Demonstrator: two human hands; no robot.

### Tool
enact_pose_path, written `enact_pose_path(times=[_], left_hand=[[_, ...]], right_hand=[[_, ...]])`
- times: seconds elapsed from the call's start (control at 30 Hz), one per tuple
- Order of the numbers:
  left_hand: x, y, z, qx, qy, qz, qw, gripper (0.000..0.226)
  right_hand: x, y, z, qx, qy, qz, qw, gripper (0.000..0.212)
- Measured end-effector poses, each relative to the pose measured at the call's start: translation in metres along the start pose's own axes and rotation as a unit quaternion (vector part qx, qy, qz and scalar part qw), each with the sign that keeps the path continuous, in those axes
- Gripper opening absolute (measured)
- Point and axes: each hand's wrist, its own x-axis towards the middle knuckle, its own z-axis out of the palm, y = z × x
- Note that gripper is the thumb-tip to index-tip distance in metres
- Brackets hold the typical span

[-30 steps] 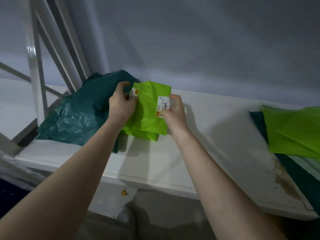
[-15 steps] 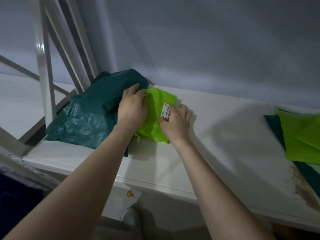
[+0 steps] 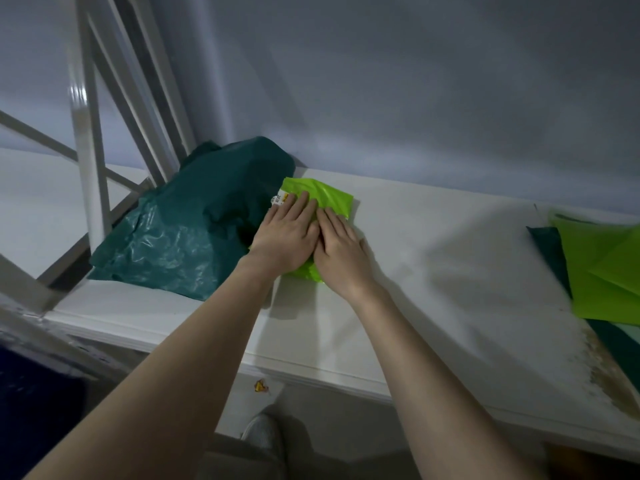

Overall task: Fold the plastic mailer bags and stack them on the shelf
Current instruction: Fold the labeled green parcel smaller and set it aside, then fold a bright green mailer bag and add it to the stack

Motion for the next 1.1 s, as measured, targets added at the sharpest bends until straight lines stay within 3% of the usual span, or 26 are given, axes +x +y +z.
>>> enact_pose_path(times=[0.17,0.7,1.1], left_hand=[[-0.001,0.002,-0.002,-0.047,0.039,-0.001,0.998,0.056],[-0.005,0.092,-0.011,-0.05,0.108,0.093,0.989,0.059],[-0.012,0.214,-0.003,-0.107,0.065,0.183,0.975,0.058]], right_hand=[[0.001,0.007,-0.009,0.029,0.041,-0.021,0.999,0.053],[-0.043,0.064,-0.113,-0.125,0.069,0.001,0.99,0.057],[-0.111,0.149,-0.207,-0.17,0.154,0.11,0.967,0.055]])
